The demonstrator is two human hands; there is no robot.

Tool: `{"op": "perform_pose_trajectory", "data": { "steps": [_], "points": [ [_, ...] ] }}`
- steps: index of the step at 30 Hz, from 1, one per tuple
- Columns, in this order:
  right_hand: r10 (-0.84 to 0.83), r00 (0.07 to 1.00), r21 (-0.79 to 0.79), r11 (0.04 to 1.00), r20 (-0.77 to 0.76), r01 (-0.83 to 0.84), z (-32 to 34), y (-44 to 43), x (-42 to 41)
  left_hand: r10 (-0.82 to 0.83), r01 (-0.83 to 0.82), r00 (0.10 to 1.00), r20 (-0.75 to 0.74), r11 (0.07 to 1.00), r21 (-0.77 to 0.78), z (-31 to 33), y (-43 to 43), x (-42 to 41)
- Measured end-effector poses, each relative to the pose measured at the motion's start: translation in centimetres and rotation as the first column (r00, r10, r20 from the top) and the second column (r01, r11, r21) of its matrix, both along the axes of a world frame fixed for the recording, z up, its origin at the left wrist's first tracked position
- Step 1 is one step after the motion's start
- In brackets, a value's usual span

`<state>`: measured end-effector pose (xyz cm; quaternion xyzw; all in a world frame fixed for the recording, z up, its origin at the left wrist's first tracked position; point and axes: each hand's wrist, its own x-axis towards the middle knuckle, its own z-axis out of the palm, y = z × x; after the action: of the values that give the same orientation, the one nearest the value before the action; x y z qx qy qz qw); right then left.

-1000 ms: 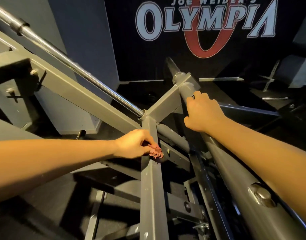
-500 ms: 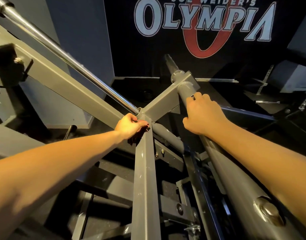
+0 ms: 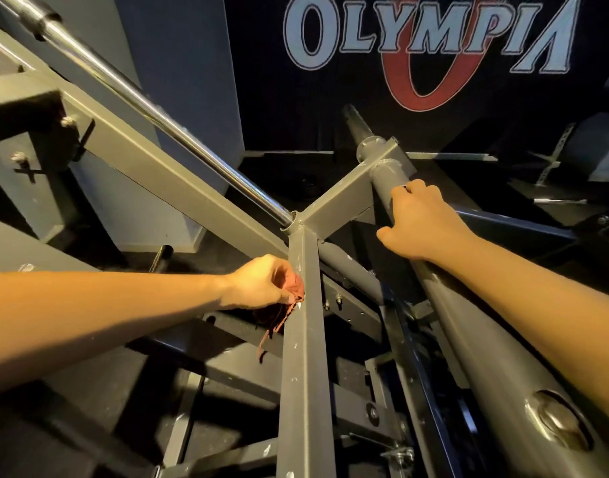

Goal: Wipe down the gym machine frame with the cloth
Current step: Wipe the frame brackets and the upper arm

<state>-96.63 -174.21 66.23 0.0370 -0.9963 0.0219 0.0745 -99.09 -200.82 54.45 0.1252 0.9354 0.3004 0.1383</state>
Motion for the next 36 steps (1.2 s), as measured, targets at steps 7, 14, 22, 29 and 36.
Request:
{"op": "perform_pose_trajectory", "data": {
  "steps": [7, 14, 22, 29, 36],
  "points": [
    [-0.001, 1.0, 0.005, 1.0, -0.008, 0.001, -0.1, 0.2, -0.8, 0.118, -0.11, 0.95, -0.29, 0.993, 0.044, 0.3, 2.3, -4.7],
    [-0.001, 1.0, -0.017, 1.0, -0.005, 0.001, -0.2, 0.5, -1.2, 0.004, -0.004, 0.971, -0.238, 1.0, -0.001, 1.2, 1.6, -6.9],
    [-0.022, 1.0, -0.107, 0.994, 0.006, 0.023, -0.3, 0.3, -1.1, -0.106, 0.121, 0.974, -0.2, 0.991, 0.064, 1.1, 1.0, -0.2],
    [-0.025, 1.0, -0.083, 0.996, 0.0, 0.025, -0.7, 0.7, -1.7, 0.146, -0.103, 0.956, -0.256, 0.979, 0.176, -0.4, 2.4, -10.5],
    [-0.024, 0.999, -0.109, 0.994, 0.023, 0.026, -0.4, 0.4, -1.4, -0.003, 0.022, 0.994, -0.106, 0.983, 0.184, 0.0, 1.0, -3.8]
  ]
}}
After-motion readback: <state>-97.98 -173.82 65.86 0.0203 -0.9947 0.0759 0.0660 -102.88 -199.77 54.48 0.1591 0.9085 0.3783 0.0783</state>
